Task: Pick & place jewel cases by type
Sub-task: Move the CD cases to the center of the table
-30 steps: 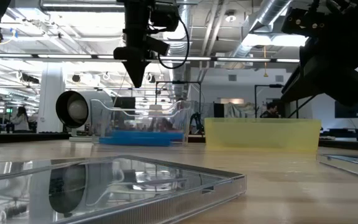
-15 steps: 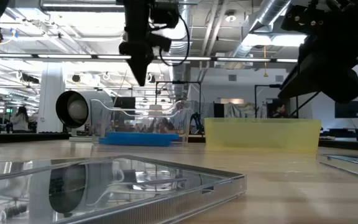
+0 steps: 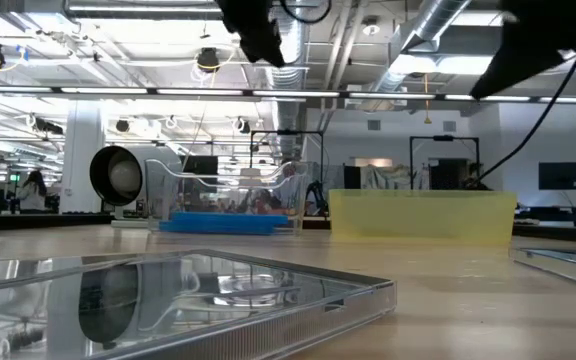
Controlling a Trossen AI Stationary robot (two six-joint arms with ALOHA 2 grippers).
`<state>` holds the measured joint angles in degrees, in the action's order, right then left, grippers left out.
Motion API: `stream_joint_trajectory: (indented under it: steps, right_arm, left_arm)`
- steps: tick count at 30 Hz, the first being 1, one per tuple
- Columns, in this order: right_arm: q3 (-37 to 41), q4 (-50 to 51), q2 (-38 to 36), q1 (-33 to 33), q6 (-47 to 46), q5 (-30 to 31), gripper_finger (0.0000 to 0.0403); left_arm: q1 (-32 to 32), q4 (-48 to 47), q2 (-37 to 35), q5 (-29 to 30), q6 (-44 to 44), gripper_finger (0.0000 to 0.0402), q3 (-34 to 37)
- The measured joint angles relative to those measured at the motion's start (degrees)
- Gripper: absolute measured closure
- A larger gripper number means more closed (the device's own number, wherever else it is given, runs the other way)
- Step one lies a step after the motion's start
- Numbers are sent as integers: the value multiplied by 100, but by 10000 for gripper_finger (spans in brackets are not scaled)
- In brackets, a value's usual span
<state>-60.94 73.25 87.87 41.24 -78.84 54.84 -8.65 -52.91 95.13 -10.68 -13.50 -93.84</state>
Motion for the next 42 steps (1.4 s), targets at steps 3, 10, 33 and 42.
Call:
stream_joint_trajectory:
  steps: [3,10,33,42]
  right_arm:
    - [-1,-304,-280,194,219,-329,291]
    - [-5,-979,-460,789,229,-1493,291]
    - [-4,-1303,471,1735,-1465,-3953,291]
    - [10,-1527,927,1713,-1373,-4367,291]
  left_arm:
    - [348,140,0,-274,-9,317,146]
    - [987,1427,7,-665,-120,317,904]
    - [1688,2396,11,-317,772,317,2592]
    - [1858,2422,-66,-212,800,317,2592]
